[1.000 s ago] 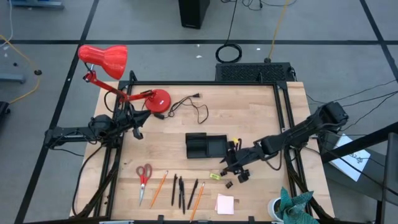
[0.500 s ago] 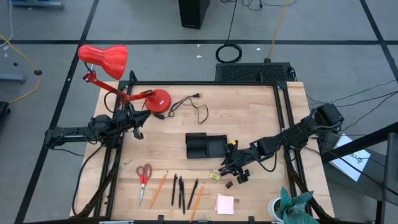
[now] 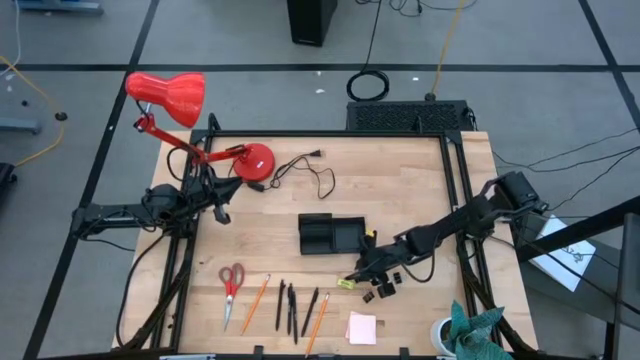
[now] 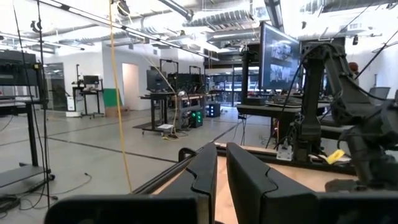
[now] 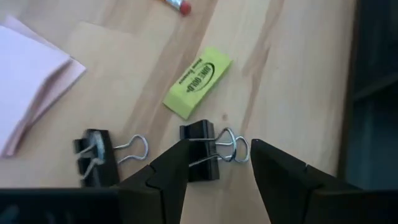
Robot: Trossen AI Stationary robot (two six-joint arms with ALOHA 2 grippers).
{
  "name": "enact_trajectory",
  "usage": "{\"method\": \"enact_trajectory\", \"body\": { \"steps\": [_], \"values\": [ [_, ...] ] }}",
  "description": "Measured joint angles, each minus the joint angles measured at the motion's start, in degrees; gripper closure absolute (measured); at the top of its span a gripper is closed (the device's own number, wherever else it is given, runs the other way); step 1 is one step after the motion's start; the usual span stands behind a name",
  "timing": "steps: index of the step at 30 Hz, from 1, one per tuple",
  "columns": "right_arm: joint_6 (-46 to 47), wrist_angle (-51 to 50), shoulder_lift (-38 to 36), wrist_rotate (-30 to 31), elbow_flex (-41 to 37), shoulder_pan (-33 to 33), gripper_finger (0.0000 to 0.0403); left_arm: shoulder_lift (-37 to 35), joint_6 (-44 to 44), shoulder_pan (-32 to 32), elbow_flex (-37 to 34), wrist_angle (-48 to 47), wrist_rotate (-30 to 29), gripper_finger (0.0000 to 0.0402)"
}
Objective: Pick and place office supplies into organizer
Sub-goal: Put the black binder clip into the desk organizer
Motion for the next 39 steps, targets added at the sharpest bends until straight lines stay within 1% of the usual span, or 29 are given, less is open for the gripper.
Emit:
{"method": "enact_trajectory", "body": {
  "steps": [4,12,15,18,20,24,34,36,39],
  "values": [
    [0.20,0.30,0.29,-0.02,0.04,0.00,0.0239,0.00,0.17,0.00,0.00,-0.04,0.10,0.0362],
    [0.14,0.60,-2.05,-0.07,0.04,0.00,0.0239,-0.02,0.38,0.00,0.00,-0.02,0.04,0.0362],
    [0.16,0.46,-2.03,-0.26,0.04,0.00,0.0243,-0.02,0.32,-0.02,0.00,-0.04,0.04,0.0362],
    [0.18,0.03,-2.01,-1.70,0.04,0.00,0.0252,-0.02,0.32,-0.02,0.00,-0.03,-0.01,0.0362],
    [-0.21,0.09,-2.01,-2.92,0.04,0.00,0.0261,-0.02,0.32,-0.01,0.00,-0.04,-0.06,0.0362],
    [-1.42,-0.07,-2.01,-2.99,0.04,0.02,0.0289,-0.02,0.36,-0.02,0.00,-0.04,-0.18,0.0362],
    [-3.03,0.04,-2.07,-2.92,0.07,0.02,0.0390,-0.02,0.58,0.00,0.00,-0.07,-0.20,0.0362],
    [-3.46,0.34,-2.07,-2.83,0.07,0.02,0.0398,0.00,0.58,-0.01,0.00,-0.07,-0.22,0.0362],
    [-2.58,0.70,-2.05,-2.79,0.07,0.08,0.0397,-0.02,0.60,-0.01,0.00,-0.08,-0.23,0.0362]
  ]
}}
